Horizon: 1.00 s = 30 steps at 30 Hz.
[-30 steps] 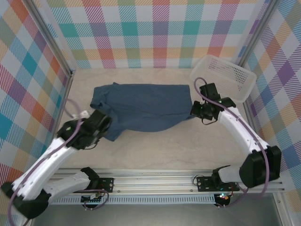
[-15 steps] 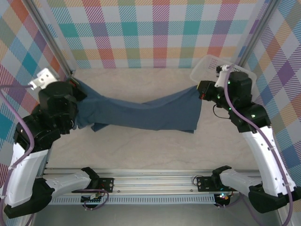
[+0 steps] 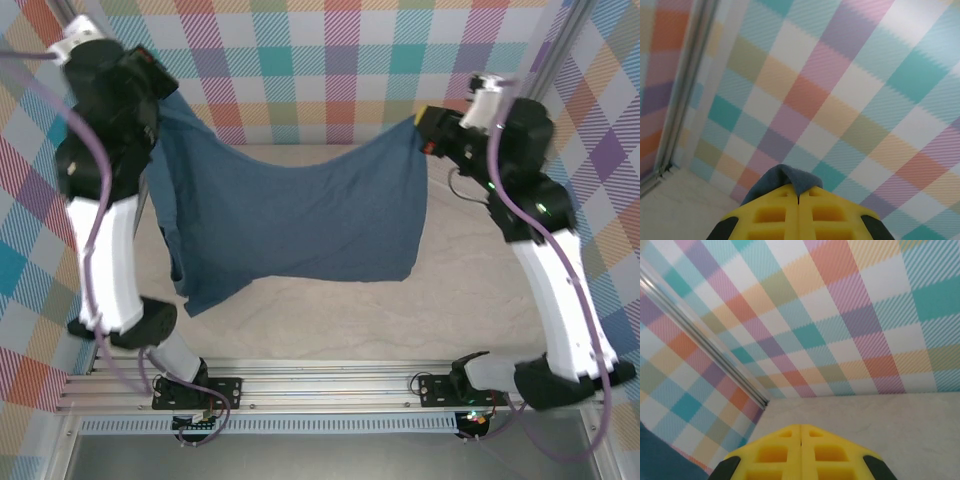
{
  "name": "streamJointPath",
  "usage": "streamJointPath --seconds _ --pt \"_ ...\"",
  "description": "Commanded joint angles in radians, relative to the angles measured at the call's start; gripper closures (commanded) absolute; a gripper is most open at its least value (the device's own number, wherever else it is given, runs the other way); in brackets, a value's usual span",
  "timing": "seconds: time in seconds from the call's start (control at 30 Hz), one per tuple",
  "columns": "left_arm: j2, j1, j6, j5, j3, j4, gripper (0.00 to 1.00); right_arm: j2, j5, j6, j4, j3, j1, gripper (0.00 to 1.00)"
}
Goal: Fold and stack the t-shirts
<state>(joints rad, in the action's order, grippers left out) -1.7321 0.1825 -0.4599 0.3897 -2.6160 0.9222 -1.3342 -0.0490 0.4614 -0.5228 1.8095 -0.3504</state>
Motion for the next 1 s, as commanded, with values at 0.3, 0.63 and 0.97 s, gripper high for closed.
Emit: streamJointPath --seconds 0.3,0.63,0.97 --pt "-0.222 -0.232 -0.094 -0.562 -0.074 0.042 1.00 -0.317 -0.027 0.014 0.042 0.193 0.090 1.00" --pt "-0.108 -0.237 -0.037 -0.421 -0.064 0.087 1.00 -0.243 -0.038 -0.026 0.082 0.174 0.113 1.00" --pt "0.304 -0.235 -0.031 -0.359 0.254 -0.231 1.00 0.129 -0.063 -0.054 0.235 -0.073 0.113 1.00"
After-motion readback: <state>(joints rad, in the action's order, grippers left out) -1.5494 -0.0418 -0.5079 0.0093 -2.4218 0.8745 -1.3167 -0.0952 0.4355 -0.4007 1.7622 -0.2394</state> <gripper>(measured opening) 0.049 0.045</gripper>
